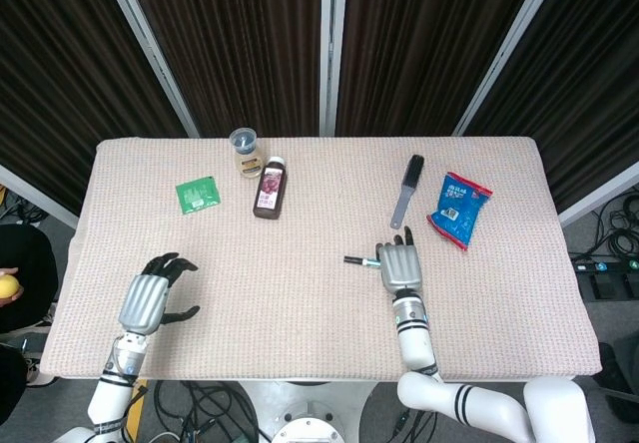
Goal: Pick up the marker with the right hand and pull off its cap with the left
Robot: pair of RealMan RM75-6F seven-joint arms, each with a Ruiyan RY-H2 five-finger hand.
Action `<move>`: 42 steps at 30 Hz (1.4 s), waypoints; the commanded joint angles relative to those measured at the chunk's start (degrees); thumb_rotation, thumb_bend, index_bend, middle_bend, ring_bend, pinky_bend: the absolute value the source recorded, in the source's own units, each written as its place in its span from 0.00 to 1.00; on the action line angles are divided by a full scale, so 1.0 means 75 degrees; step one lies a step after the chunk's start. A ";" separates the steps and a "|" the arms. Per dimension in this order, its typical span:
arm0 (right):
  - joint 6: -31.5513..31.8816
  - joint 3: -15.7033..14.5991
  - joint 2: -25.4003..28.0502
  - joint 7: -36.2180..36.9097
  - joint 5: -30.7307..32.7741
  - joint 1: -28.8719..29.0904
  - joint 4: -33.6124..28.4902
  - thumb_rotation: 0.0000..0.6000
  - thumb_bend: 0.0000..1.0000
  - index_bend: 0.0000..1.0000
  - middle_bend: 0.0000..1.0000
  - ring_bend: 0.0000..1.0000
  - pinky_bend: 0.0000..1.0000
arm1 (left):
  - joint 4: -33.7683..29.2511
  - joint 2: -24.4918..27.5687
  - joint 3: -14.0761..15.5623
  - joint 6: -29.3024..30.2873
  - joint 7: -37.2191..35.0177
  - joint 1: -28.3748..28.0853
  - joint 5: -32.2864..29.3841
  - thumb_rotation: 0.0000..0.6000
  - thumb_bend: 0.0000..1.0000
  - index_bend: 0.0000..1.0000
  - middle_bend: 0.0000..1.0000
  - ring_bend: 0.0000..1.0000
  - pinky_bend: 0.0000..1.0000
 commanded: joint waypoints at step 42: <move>0.0771 0.0391 0.0331 0.0873 -0.1070 0.0055 -0.1105 1.00 0.32 0.68 0.63 0.32 0.11 | -0.0673 -0.0031 -0.0573 -0.1427 0.0608 -0.0836 -0.0854 1.00 0.12 0.32 0.31 0.20 0.30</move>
